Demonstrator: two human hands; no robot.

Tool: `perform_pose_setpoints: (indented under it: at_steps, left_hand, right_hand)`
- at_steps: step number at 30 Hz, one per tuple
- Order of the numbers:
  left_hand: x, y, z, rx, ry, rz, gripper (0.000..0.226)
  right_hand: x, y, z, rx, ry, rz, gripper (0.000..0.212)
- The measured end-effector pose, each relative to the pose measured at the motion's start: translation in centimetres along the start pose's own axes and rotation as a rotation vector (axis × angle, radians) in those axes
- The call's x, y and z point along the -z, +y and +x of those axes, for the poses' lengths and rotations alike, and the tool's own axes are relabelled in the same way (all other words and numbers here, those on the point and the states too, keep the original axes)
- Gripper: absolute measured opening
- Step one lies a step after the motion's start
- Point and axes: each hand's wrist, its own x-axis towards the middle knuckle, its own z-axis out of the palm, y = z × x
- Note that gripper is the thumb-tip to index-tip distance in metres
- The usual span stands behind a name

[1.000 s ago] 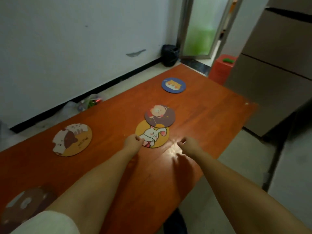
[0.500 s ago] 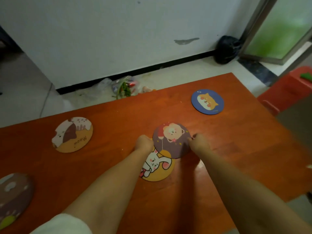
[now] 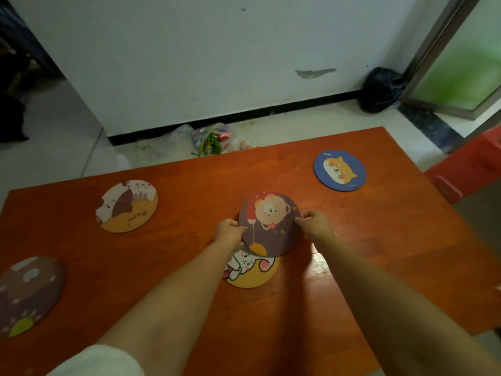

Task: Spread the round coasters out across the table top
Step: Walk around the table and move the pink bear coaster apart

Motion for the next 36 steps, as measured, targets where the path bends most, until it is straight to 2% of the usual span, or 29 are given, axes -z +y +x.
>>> perform_pose_setpoints:
  at_steps: [3, 5, 7, 13, 16, 18, 22, 27, 28, 29, 33, 36]
  left_hand:
    - [2.9, -0.5, -1.3, -0.049, 0.040, -0.051, 0.014]
    - [5.6, -1.4, -2.2, -0.072, 0.063, -0.081, 0.003]
    - [8.7, -3.1, -3.2, -0.083, 0.095, -0.103, 0.005]
    - [18.8, -12.7, -7.3, -0.024, 0.191, -0.108, 0.003]
    - [23.2, -17.3, -9.0, 0.022, 0.228, -0.084, 0.004]
    - [25.5, -19.8, -9.7, 0.049, 0.247, -0.057, 0.011]
    - [27.7, -23.2, -10.1, 0.045, 0.261, -0.013, 0.005]
    - [27.9, -24.5, -10.0, 0.004, 0.268, 0.297, 0.022]
    - [27.9, -24.7, -10.0, 0.002, 0.257, 0.364, 0.019]
    - [27.8, -24.9, -10.0, -0.004, 0.248, 0.420, 0.015]
    - [27.5, -24.9, -9.8, -0.015, 0.244, 0.587, 0.026]
    - [27.8, -23.9, -9.8, -0.019, 0.232, 0.645, 0.033]
  right_hand:
    - [-1.4, -1.4, -2.2, 0.047, -0.005, 0.001, 0.041]
    - [-3.1, -2.2, -4.1, 0.081, -0.020, -0.030, 0.042]
    - [-5.3, -2.8, -6.4, 0.127, -0.044, -0.062, 0.041]
    - [-14.6, -2.3, -15.7, 0.184, -0.167, -0.166, 0.027]
    - [-19.2, -1.1, -20.1, 0.197, -0.205, -0.288, 0.031]
    - [-21.7, 0.0, -22.1, 0.191, -0.233, -0.308, 0.033]
    - [-24.5, 1.5, -24.7, 0.169, -0.251, -0.333, 0.027]
    - [-25.7, 2.5, -25.3, 0.179, -0.250, -0.440, 0.017]
    - [-25.9, 2.7, -25.2, 0.175, -0.248, -0.469, 0.017]
    - [-26.1, 2.9, -25.2, 0.170, -0.242, -0.498, 0.019]
    - [-26.6, 3.2, -24.8, 0.145, -0.213, -0.597, 0.039]
    - [-26.5, 2.1, -24.6, 0.116, -0.221, -0.653, 0.023]
